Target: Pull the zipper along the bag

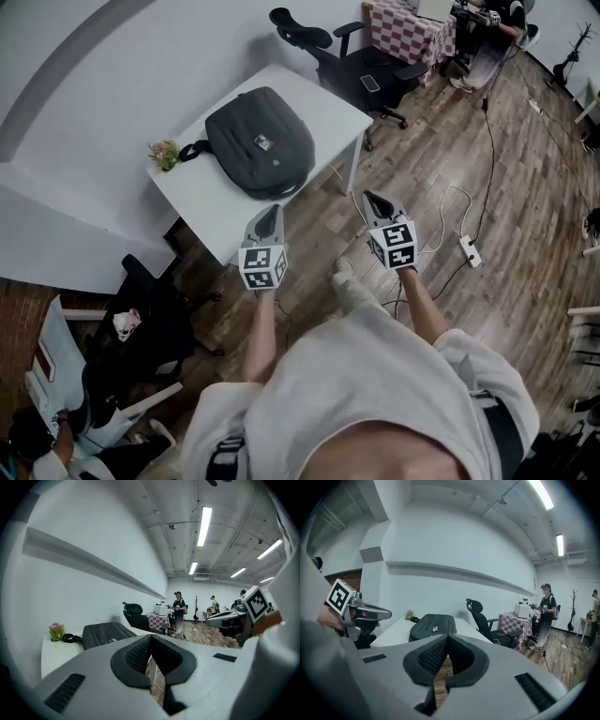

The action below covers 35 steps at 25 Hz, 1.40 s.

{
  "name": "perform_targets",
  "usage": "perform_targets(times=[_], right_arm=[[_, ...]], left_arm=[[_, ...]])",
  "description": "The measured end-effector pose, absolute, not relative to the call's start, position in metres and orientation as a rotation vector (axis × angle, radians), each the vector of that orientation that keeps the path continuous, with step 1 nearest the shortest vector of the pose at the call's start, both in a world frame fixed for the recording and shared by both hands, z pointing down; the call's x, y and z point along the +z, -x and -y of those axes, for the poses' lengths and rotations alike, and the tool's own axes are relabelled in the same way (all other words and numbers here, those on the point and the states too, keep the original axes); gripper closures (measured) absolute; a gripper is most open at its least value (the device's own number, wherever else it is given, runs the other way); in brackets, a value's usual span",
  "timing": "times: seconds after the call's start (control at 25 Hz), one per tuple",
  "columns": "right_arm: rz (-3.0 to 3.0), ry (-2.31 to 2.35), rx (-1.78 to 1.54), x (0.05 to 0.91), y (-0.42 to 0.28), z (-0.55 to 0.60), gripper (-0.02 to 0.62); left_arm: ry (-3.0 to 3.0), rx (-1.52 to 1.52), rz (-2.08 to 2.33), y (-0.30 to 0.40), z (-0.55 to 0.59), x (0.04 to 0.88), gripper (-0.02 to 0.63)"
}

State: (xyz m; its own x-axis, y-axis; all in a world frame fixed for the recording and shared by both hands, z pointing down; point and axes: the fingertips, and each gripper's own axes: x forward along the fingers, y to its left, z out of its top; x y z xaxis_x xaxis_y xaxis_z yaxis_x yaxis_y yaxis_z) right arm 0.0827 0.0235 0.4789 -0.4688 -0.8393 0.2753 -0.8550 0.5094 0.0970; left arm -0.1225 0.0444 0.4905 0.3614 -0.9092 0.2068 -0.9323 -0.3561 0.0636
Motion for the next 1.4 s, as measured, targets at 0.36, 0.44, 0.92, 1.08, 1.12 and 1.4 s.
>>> perform_targets(times=[0.36, 0.44, 0.92, 1.08, 1.12, 1.4], right_arm=[[2.478, -1.376, 0.111, 0.501, -0.072, 0.049, 0.581], [2.486, -1.361, 0.121, 0.503, -0.068, 0.07, 0.581], [2.53, -1.241, 0.181, 0.511, -0.05, 0.217, 0.581], [2.551, -1.172, 0.209, 0.52, -0.036, 0.254, 0.581], [2.557, -1.155, 0.218, 0.523, -0.033, 0.261, 0.581], [2.569, -1.045, 0.268, 0.552, -0.014, 0.286, 0.581]], left_arm=[[-2.409, 0.229, 1.677, 0.131, 0.025, 0.511, 0.58], [-2.407, 0.24, 1.672, 0.131, 0.046, 0.515, 0.58], [-2.348, 0.332, 1.669, 0.125, 0.171, 0.526, 0.58], [-2.315, 0.387, 1.675, 0.132, 0.198, 0.537, 0.58], [-2.311, 0.406, 1.672, 0.133, 0.202, 0.541, 0.58], [-2.327, 0.577, 1.609, 0.123, 0.206, 0.564, 0.58]])
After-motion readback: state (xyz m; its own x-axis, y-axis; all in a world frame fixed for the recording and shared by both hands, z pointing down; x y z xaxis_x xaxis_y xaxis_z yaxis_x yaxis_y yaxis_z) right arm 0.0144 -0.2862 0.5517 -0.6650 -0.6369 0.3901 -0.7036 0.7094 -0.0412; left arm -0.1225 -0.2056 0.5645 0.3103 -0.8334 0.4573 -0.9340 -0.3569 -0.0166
